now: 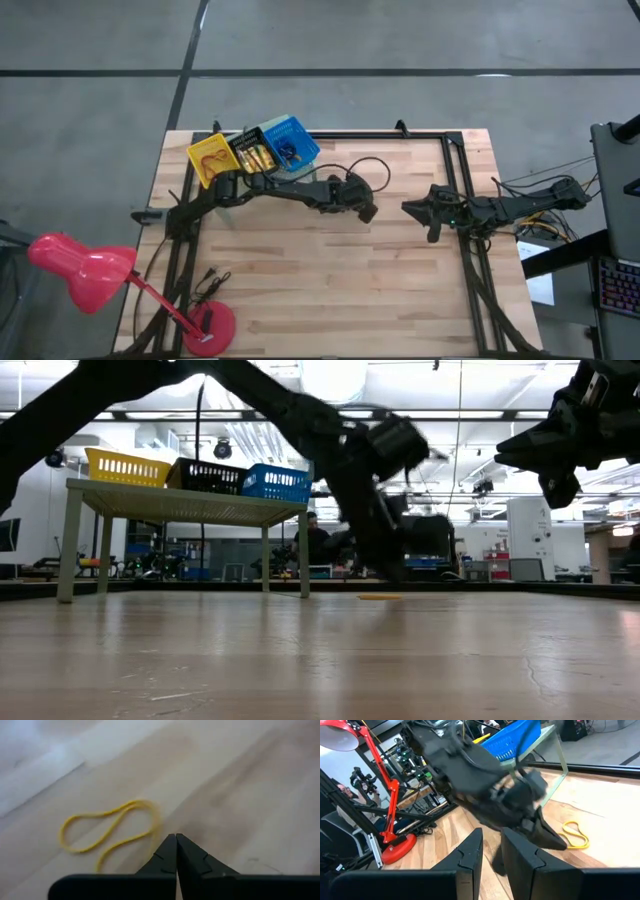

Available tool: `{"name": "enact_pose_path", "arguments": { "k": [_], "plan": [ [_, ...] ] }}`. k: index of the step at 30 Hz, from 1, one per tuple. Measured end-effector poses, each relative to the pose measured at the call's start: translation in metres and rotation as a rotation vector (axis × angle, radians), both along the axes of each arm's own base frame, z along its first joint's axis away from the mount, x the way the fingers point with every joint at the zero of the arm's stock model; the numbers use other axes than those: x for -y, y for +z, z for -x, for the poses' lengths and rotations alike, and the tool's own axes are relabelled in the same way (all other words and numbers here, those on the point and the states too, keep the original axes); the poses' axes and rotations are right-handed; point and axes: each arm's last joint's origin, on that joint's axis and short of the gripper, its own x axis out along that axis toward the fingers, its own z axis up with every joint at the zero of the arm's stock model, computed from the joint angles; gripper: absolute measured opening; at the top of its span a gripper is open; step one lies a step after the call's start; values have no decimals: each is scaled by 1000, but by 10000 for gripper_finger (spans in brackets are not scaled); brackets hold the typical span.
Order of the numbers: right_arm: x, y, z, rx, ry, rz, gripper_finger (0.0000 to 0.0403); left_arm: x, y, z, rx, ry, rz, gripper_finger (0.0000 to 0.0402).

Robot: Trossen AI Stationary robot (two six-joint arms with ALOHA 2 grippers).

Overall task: Pick & Place Office Desk Supplies
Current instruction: Put the yellow rubber band into the yellow basket on the shelf

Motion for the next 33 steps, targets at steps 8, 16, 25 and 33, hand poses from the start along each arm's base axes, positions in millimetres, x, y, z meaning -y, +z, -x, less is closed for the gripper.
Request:
{"name": "enact_pose_path", "arguments": {
  "k": [8,16,25,33],
  "plan": [
    [0,0,0,0,0,0,68,4,45,1,71,-8,-87,1],
    [0,0,0,0,0,0,68,5,58,6,78,15,-101,7],
    [0,0,0,0,0,0,68,6,40,13,103,101,16,83],
    [0,0,0,0,0,0,68,8,20,24,59,130,39,167]
  ]
}}
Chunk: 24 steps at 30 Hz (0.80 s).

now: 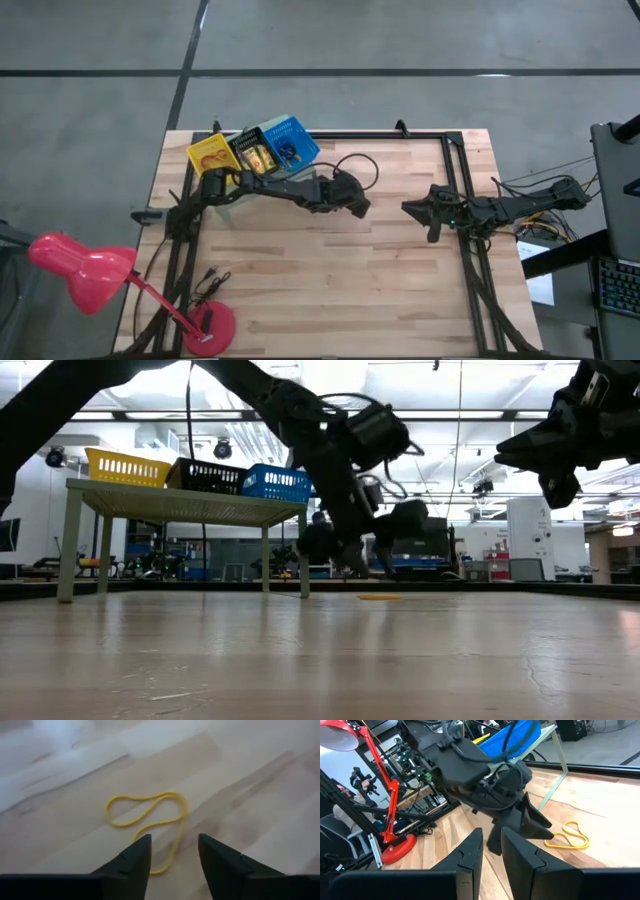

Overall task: Pick & Place Office Desk Supplies
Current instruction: Put the yellow rubber band into the yellow basket on the shelf

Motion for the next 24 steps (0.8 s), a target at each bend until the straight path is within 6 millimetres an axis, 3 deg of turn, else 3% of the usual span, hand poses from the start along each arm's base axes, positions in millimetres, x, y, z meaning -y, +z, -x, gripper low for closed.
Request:
{"name": "enact_pose_path", "arguments": {
  "k": [8,24],
  "plan": [
    [0,0,0,0,0,0,68,3,-20,9,21,27,22,198],
    [0,0,0,0,0,0,68,2,-26,7,1,-35,-11,190]
  ]
}}
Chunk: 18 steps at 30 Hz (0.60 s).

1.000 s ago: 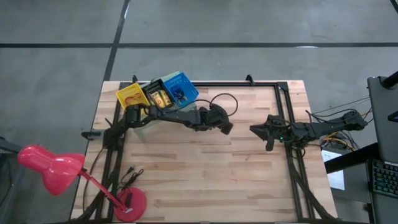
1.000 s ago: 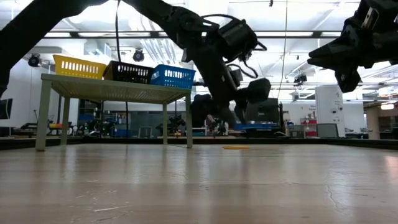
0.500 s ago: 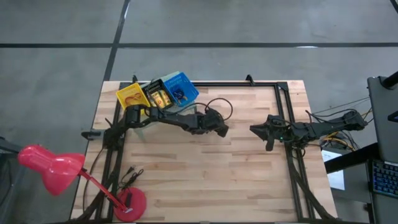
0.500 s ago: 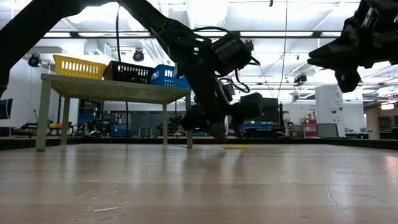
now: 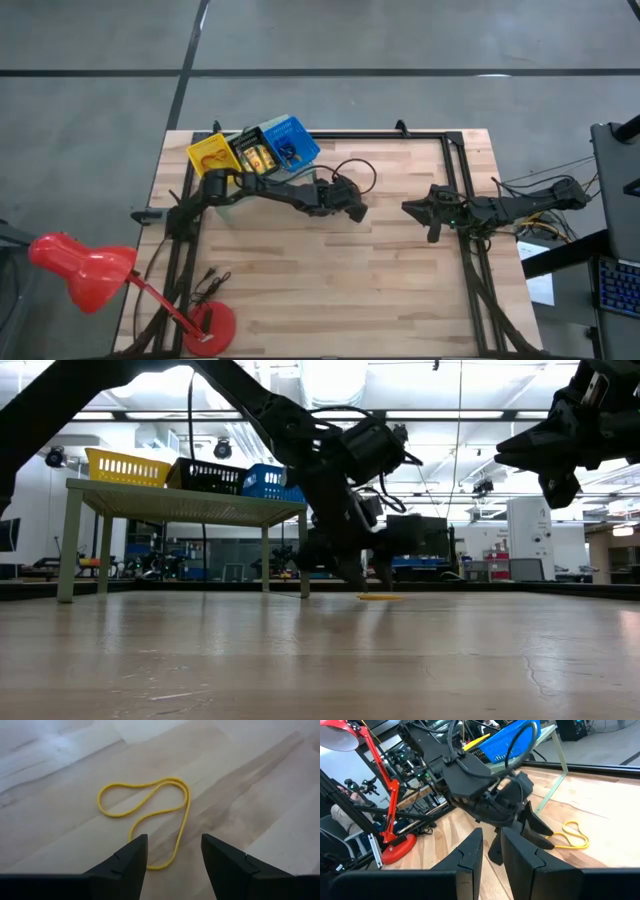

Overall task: Pick & Place Office Desk Supplies
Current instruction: Put the yellow rubber band into the yellow basket on the shelf

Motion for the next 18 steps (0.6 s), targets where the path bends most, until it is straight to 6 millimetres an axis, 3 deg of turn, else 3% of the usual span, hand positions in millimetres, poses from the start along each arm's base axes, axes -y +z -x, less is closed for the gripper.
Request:
{"name": "enact_pose_path", "arguments": {
  "k": [13,18],
  "plan": [
    [0,0,0,0,0,0,68,-1,-13,-3,-19,-52,1,175],
    [0,0,0,0,0,0,68,0,-14,-3,-30,-74,-8,138]
  ]
}}
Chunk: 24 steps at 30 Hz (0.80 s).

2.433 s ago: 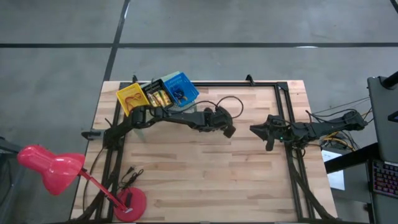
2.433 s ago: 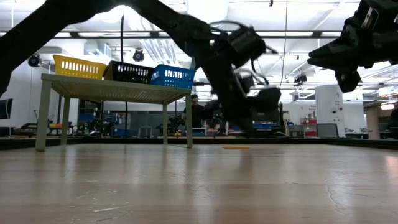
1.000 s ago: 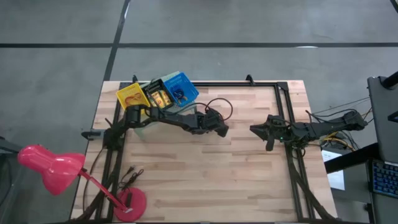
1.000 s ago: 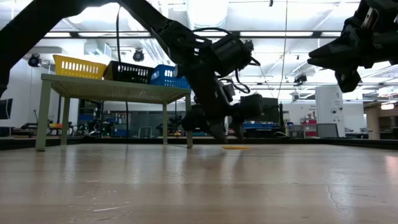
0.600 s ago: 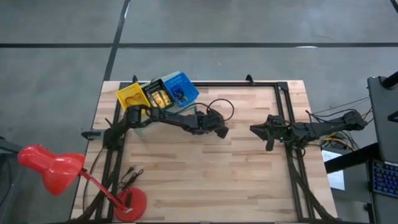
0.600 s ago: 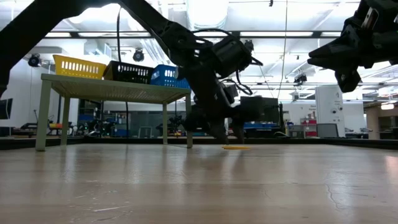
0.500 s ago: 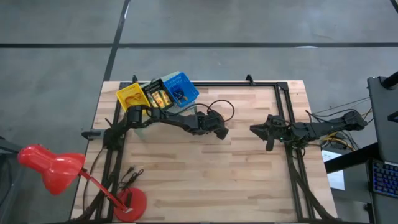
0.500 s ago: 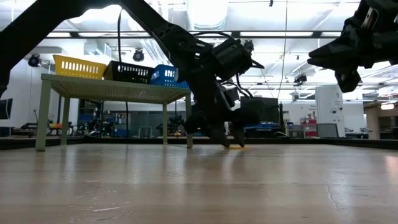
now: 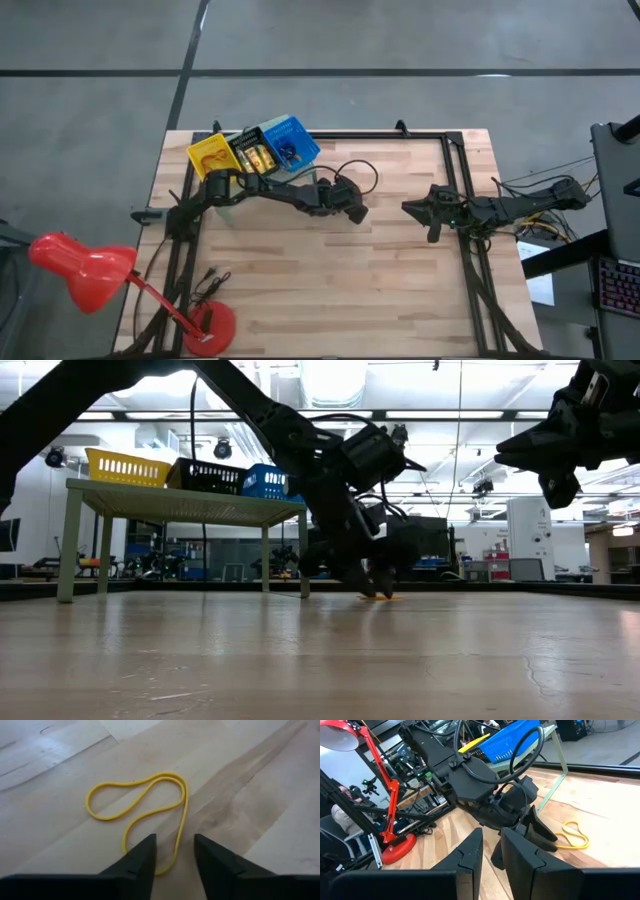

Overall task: Pick & Place Office Desk Supplies
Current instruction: Put the yellow rubber band into the yellow basket on the shelf

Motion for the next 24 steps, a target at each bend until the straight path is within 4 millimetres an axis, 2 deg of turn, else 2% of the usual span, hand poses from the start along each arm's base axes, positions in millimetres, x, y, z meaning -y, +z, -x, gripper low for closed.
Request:
{"name": "enact_pose_path", "arguments": {
  "k": [6,8,18,24],
  "plan": [
    [0,0,0,0,0,0,68,0,0,0,4,-9,9,30],
    [0,0,0,0,0,0,68,0,0,-1,10,-10,11,9],
    [0,0,0,0,0,0,68,0,0,-1,16,-14,15,2],
    [0,0,0,0,0,0,68,3,19,-1,53,-37,22,1]
  ]
}}
